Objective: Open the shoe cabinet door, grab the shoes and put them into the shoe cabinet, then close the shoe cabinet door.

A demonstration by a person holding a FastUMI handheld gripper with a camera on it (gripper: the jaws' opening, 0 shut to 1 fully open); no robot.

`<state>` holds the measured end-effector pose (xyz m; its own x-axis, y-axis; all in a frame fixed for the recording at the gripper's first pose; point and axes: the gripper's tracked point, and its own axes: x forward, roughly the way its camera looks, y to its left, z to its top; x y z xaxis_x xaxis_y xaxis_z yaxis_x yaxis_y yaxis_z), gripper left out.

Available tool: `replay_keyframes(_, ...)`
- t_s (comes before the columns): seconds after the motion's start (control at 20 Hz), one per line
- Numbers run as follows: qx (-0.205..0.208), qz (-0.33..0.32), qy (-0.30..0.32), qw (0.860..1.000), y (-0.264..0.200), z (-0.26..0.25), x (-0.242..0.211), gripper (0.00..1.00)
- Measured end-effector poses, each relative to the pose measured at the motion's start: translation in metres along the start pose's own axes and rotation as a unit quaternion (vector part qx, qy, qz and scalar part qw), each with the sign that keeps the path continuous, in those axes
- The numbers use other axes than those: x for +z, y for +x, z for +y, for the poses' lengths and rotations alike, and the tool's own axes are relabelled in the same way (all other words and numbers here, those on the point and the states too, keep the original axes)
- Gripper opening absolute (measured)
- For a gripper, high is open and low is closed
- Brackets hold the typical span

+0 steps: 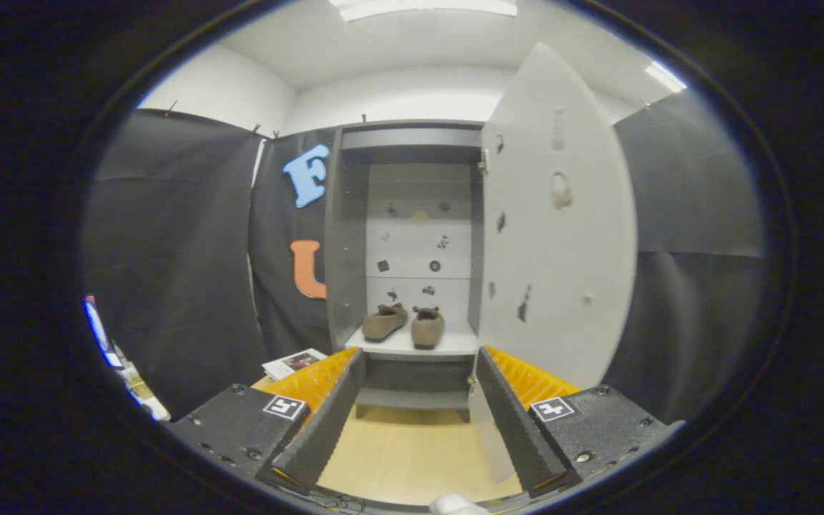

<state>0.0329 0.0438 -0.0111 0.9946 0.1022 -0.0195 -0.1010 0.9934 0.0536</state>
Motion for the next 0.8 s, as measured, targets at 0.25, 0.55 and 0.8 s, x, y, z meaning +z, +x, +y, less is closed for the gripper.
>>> replay_keyframes(0.25,-0.072,-0.005,0.013,0.997,-0.035,-0.104,0.009,0.99)
replay_keyframes(0.55,-0.092,-0.005,0.033,0.995,-0.008,-0.209,0.018,1.00)
replay_keyframes(0.8,-0.014,0.022,0.034,0.999,0.034,-0.215,0.007,1.00)
